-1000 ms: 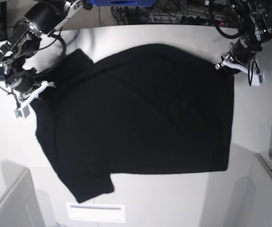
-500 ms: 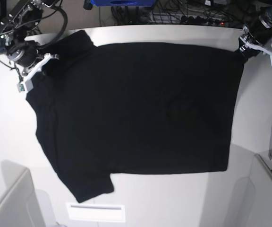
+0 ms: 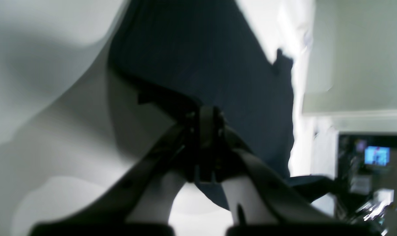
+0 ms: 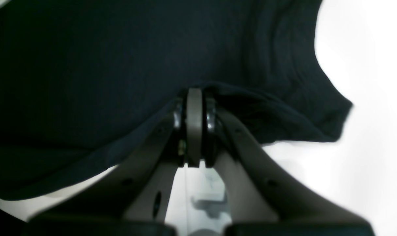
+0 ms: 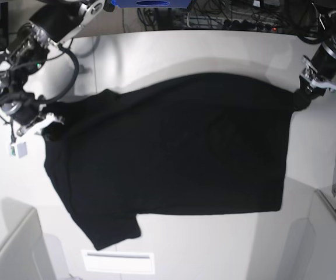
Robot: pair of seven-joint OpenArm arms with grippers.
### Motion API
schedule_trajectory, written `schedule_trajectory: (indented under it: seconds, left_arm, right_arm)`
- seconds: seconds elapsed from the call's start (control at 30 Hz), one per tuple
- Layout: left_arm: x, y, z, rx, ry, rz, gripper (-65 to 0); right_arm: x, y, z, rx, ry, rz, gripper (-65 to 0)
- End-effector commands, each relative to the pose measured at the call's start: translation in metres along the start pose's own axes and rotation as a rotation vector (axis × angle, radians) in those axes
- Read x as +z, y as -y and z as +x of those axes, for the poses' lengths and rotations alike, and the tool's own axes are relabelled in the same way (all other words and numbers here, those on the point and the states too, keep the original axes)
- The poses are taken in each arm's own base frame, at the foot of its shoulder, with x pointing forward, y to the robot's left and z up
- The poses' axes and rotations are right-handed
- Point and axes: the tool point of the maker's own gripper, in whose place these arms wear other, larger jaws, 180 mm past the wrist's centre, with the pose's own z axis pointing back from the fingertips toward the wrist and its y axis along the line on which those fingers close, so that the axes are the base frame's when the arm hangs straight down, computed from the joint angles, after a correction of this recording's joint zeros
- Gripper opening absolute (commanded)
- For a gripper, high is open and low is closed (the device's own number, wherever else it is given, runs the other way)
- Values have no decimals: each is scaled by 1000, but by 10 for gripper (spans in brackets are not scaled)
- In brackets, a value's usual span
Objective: Fold the T-shirt properly
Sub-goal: 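Pull the shoulder edge toward the robot with both grippers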
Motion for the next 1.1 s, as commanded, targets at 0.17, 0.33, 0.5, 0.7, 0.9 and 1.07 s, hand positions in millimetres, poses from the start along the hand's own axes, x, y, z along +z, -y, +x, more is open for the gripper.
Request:
schedule_trajectory:
  seconds: [0.17,0.33,0.5,0.7,0.9,1.07]
  left_arm:
    - [-14,7,26,20,57,-26,-650]
    - [-40,-5,21,2,25,27,-650]
    - [-58,-5,26,-5,20,34,-650]
    - [-73,-8,43,-1,45,50,-650]
    - [-93,-7,35,-50,-3,80,-650]
    - [-98,-16,35,-30,-8,102,-650]
  right_arm:
    - [-23,0,29,-75,30,70,-650]
    - [-45,10,41,-135,38,106,-650]
    - [-71,7,44,-124,15,134,-650]
    - [-83,0,51,-157,41,135,-650]
    - [-83,-2,62,-148,60,138,-650]
    - [-91,0,52,-178,26,146,-650]
